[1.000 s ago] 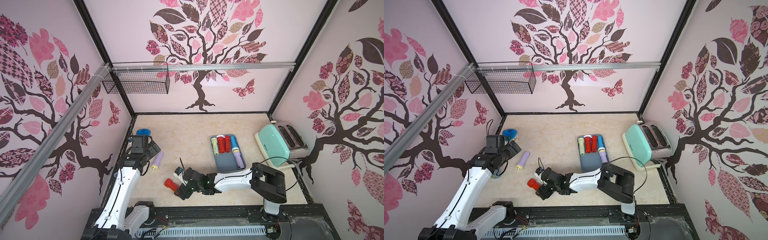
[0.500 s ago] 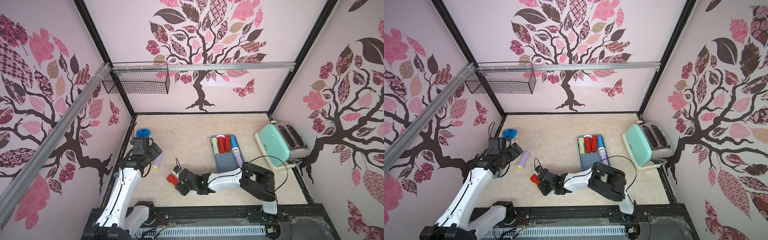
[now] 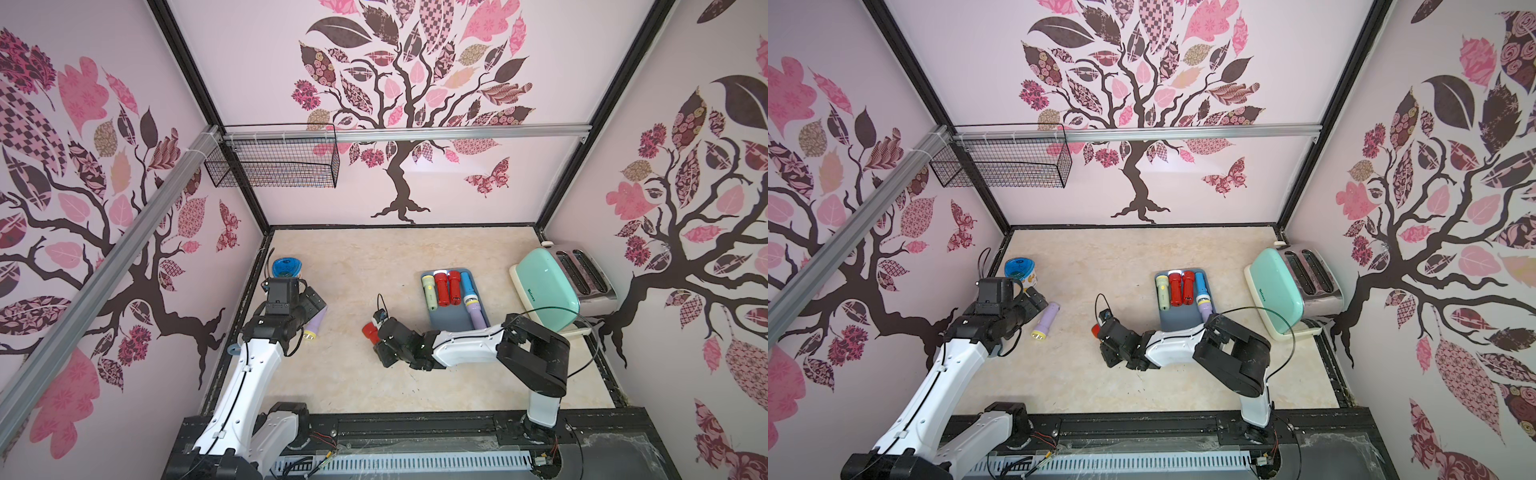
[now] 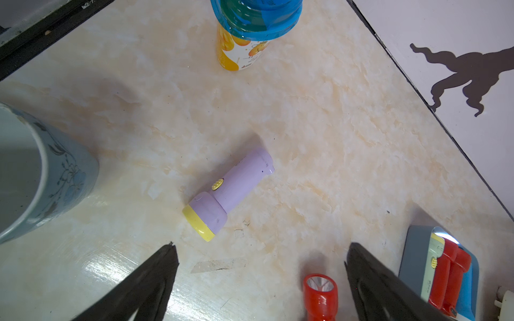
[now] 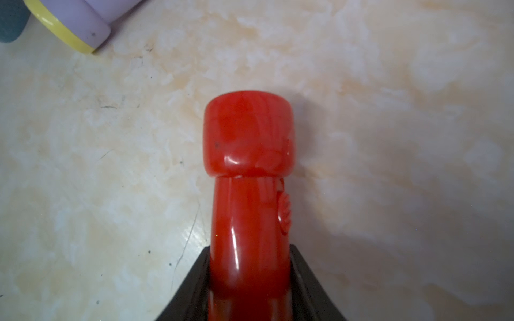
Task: Put the flashlights into the storage boxes
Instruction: Pick up the flashlight from the center of the board, then place the flashlight at the storage box.
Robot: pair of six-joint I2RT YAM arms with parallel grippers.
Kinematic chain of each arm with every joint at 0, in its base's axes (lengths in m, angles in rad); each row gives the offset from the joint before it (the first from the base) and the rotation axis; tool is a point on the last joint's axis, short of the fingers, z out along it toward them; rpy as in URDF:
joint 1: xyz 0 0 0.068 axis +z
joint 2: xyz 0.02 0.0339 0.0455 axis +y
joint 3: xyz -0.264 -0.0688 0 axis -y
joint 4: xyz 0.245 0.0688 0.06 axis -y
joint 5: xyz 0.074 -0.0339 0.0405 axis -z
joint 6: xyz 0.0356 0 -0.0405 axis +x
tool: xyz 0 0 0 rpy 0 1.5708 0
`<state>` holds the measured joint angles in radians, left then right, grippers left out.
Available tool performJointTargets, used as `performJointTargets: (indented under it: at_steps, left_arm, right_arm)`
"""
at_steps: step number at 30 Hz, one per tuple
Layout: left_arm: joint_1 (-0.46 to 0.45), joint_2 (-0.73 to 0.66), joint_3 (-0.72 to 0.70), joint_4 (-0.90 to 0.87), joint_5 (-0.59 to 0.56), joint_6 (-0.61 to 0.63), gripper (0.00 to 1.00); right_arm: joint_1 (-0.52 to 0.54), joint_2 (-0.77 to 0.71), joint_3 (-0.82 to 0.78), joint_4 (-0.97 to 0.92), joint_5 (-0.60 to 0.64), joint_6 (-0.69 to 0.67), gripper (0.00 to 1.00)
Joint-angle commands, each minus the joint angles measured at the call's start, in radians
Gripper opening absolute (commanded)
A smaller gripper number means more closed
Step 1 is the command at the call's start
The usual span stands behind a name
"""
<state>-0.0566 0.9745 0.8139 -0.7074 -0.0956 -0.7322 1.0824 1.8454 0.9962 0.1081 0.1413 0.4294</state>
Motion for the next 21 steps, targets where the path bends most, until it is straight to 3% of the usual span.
performJointTargets:
  at_steps: [1,9,12,16,21]
  left_arm:
    - [0.003,-0.011,-0.059,0.054,0.021,-0.004,0.98]
    - [0.004,0.102,-0.121,0.157,0.052,-0.035,0.97]
    - [0.005,0.162,-0.137,0.210,0.069,-0.028,0.91]
    - [0.003,0.254,-0.130,0.247,0.063,-0.020,0.88]
    - [-0.004,0.296,-0.127,0.269,0.054,-0.011,0.88]
  right_arm:
    - [-0.048,-0.153,0.000,-0.021,0.006,0.015,0.37]
    - [-0.297,-0.379,-0.158,-0.045,-0.031,0.046,0.35]
    - [-0.385,-0.435,-0.229,-0.065,-0.001,0.054,0.35]
    - [-0.401,-0.473,-0.301,-0.108,0.136,0.047,0.36]
    - [-0.403,-0.504,-0.361,-0.130,0.211,0.060,0.36]
